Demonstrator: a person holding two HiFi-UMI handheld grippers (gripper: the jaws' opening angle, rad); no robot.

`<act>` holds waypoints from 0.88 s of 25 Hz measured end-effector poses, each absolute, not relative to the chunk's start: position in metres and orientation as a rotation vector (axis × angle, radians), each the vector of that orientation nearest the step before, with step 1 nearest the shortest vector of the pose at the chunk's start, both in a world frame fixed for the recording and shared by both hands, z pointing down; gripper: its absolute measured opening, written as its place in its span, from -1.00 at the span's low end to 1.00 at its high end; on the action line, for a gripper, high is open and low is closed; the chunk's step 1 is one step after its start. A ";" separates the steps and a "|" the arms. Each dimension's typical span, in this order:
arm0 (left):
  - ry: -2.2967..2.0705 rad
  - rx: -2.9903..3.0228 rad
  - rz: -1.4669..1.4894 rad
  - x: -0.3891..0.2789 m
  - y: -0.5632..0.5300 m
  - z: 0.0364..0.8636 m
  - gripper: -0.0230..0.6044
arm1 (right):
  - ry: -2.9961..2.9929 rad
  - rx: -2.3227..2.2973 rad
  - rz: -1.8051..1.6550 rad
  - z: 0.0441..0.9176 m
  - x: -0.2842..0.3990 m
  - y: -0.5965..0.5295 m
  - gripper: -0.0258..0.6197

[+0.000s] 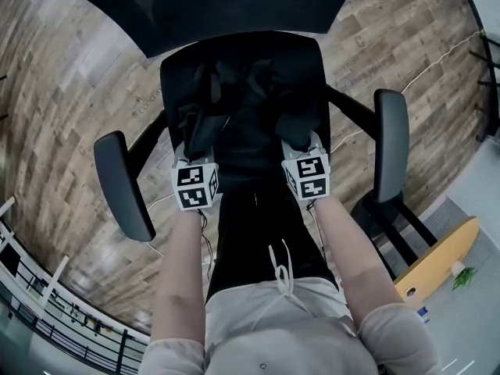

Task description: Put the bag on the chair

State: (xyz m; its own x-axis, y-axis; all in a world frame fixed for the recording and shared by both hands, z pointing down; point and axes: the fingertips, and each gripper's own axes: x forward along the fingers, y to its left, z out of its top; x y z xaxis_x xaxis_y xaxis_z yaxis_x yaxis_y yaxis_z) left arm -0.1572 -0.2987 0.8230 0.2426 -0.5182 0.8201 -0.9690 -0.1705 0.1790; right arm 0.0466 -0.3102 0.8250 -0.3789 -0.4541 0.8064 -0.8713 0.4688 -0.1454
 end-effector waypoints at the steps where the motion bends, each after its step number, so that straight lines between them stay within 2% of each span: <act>1: -1.361 1.804 0.812 -0.156 -0.296 0.825 -0.83 | -2.014 1.096 0.752 0.826 0.046 -0.308 -0.76; 5: -1.374 1.807 0.800 -0.156 -0.293 0.825 -0.81 | -2.012 1.110 0.808 0.824 0.048 -0.308 -0.71; 8: -1.375 1.828 0.820 -0.157 -0.293 0.823 -0.75 | -2.010 1.130 0.778 0.820 0.050 -0.310 -0.54; 9: -1.370 1.850 0.850 -0.156 -0.292 0.822 -0.60 | -2.007 1.145 0.772 0.819 0.051 -0.310 -0.45; 11: -1.347 1.900 0.879 -0.152 -0.288 0.820 -0.13 | -2.002 1.182 0.779 0.813 0.051 -0.309 -0.20; 14: -1.325 1.910 0.804 -0.148 -0.283 0.811 0.32 | -1.971 1.245 0.780 0.805 0.053 -0.308 0.21; 16: -1.358 1.896 0.763 -0.149 -0.282 0.803 0.40 | -1.955 1.278 0.781 0.801 0.056 -0.305 0.37; 22: -1.457 1.868 0.724 -0.160 -0.273 0.785 0.47 | -1.936 1.338 0.787 0.786 0.059 -0.295 0.46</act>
State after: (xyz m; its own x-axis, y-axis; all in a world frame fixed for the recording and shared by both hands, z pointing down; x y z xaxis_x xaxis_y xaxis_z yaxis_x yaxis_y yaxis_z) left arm -0.1605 -0.2726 0.7854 0.2293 -0.6123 0.7566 -0.9729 -0.1690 0.1582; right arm 0.0588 -0.2954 0.7858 -0.2696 -0.5582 0.7847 -0.9474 0.2998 -0.1122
